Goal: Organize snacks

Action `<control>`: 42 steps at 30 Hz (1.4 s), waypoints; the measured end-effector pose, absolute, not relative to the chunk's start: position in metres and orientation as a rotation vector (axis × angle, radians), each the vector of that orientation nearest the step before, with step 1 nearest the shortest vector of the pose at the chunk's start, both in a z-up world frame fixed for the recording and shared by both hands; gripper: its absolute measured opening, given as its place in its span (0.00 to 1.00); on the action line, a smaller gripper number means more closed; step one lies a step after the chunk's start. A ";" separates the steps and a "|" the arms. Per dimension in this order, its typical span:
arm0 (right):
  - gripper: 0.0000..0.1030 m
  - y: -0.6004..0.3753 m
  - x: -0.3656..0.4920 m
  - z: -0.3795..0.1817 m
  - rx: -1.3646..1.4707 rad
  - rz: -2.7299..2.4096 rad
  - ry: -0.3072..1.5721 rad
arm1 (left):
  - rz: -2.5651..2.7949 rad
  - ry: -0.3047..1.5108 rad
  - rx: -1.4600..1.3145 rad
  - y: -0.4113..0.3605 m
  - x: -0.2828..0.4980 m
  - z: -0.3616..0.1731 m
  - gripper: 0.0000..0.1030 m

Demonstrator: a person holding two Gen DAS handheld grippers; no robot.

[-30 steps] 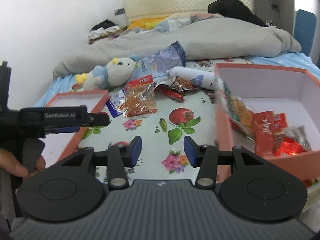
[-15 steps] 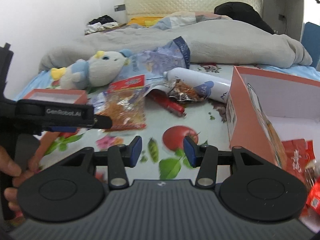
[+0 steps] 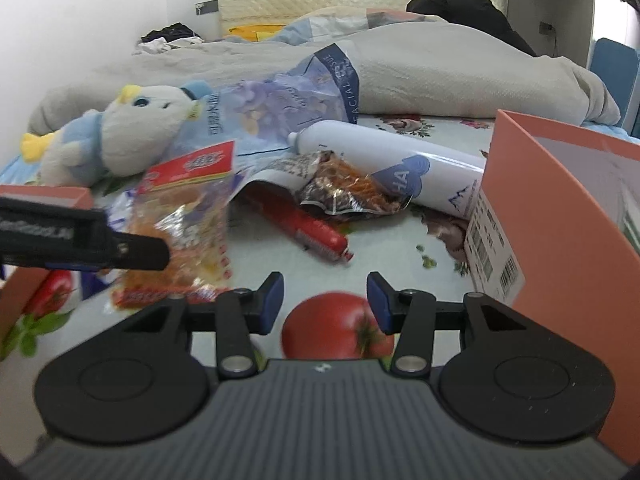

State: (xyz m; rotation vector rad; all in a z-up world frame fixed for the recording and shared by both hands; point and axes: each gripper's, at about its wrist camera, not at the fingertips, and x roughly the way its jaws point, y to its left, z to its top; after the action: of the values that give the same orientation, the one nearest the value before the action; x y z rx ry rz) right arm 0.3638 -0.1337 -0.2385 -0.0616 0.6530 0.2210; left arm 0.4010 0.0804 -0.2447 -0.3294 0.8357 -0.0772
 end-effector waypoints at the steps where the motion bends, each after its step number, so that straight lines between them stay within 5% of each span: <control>1: 0.47 -0.133 0.368 -0.240 -0.060 0.220 0.649 | -0.073 0.842 -0.325 0.080 0.405 -0.246 0.84; 15: 0.47 -0.125 0.412 -0.258 -0.070 0.241 0.684 | -0.012 0.891 -0.067 0.051 0.422 -0.260 0.82; 22: 0.30 -0.114 0.404 -0.256 -0.137 0.263 0.678 | -0.028 0.859 -0.015 0.050 0.411 -0.256 0.59; 29: 0.24 -0.114 0.387 -0.248 -0.156 0.287 0.697 | -0.055 0.835 -0.034 0.056 0.400 -0.246 0.32; 42: 0.23 -0.126 0.329 -0.223 -0.157 0.292 0.711 | -0.079 0.813 -0.105 0.057 0.346 -0.220 0.23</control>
State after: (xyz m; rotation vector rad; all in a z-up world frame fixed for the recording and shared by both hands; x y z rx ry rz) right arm 0.3286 -0.1263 -0.2230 -0.1572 0.7110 0.2915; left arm 0.3458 0.0566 -0.2197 -0.1046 0.8134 -0.0794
